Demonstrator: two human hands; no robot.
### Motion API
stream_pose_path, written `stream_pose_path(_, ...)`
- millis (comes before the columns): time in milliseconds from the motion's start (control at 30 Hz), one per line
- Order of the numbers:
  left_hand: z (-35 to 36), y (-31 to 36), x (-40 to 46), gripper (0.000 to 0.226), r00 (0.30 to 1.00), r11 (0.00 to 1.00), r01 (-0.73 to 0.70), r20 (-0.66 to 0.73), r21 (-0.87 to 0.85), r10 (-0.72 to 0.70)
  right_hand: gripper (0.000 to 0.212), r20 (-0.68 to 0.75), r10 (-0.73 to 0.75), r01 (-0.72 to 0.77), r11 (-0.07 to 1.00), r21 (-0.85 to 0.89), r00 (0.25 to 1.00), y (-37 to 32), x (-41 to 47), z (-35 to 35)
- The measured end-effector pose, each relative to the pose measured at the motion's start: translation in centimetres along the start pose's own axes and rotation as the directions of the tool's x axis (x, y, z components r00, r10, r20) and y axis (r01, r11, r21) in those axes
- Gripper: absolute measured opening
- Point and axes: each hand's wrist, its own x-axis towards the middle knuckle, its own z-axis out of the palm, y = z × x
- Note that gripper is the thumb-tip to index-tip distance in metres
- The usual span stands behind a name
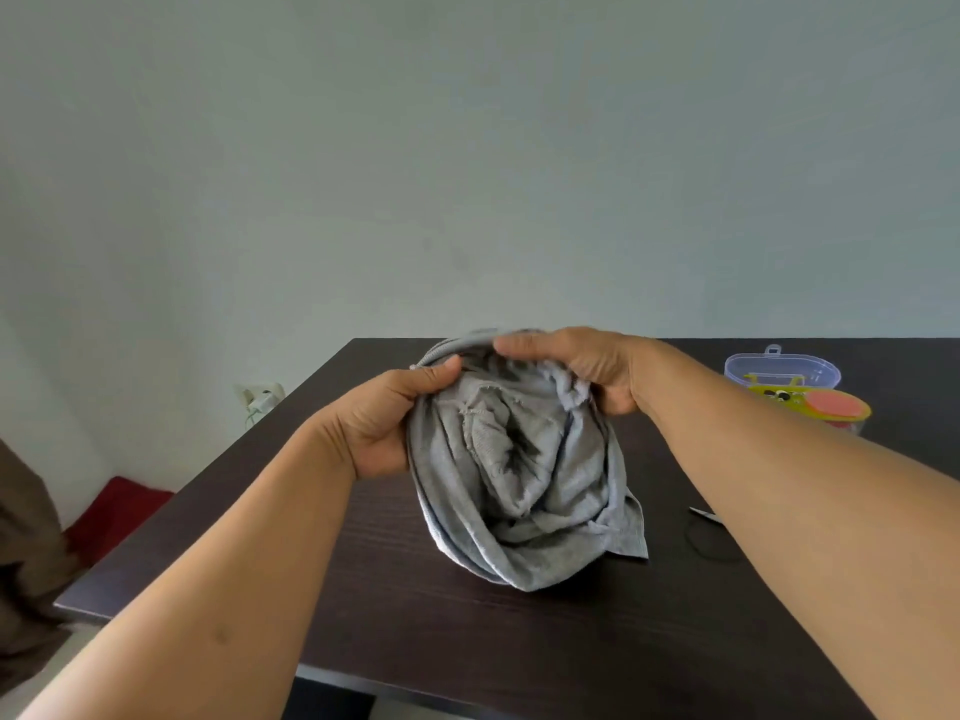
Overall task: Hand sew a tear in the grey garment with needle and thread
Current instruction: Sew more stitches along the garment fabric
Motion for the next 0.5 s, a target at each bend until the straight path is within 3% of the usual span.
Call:
stream_pose_path(67,0.1,-0.1,0.0,0.038,1.000,0.999,-0.016,-0.018,-0.030,0.016,0.052,0.121,0.087,-0.066,0.984,-0.164,0.989,0.5,-0.4,0.3)
stream_pose_path(133,0.1,-0.2,0.1,0.042,1.000,1.000,-0.010,-0.017,-0.028,0.010,0.041,0.190,0.112,-0.078,0.981,-0.180,0.975,0.7,-0.4,0.4)
stream_pose_path(167,0.1,-0.2,0.2,0.043,1.000,1.000,-0.007,-0.023,-0.026,0.006,0.035,0.192,0.103,-0.070,0.983,-0.171,0.976,0.7,-0.5,0.4)
stream_pose_path(267,-0.6,-0.4,0.4,0.042,0.994,1.000,-0.011,-0.112,0.015,0.012,0.047,0.168,0.065,-0.043,0.990,-0.136,0.984,0.7,-0.7,0.1)
stream_pose_path(367,-1.0,-0.7,0.5,0.045,0.989,0.999,-0.014,-0.146,0.036,0.019,0.044,0.156,0.046,-0.029,0.994,-0.109,0.987,0.8,-0.9,-0.3)
stream_pose_path(500,-0.9,-0.7,0.7,0.041,0.983,0.998,-0.035,-0.176,0.054,0.044,0.061,0.122,0.015,0.000,0.992,-0.125,0.992,0.8,-1.1,-0.2)
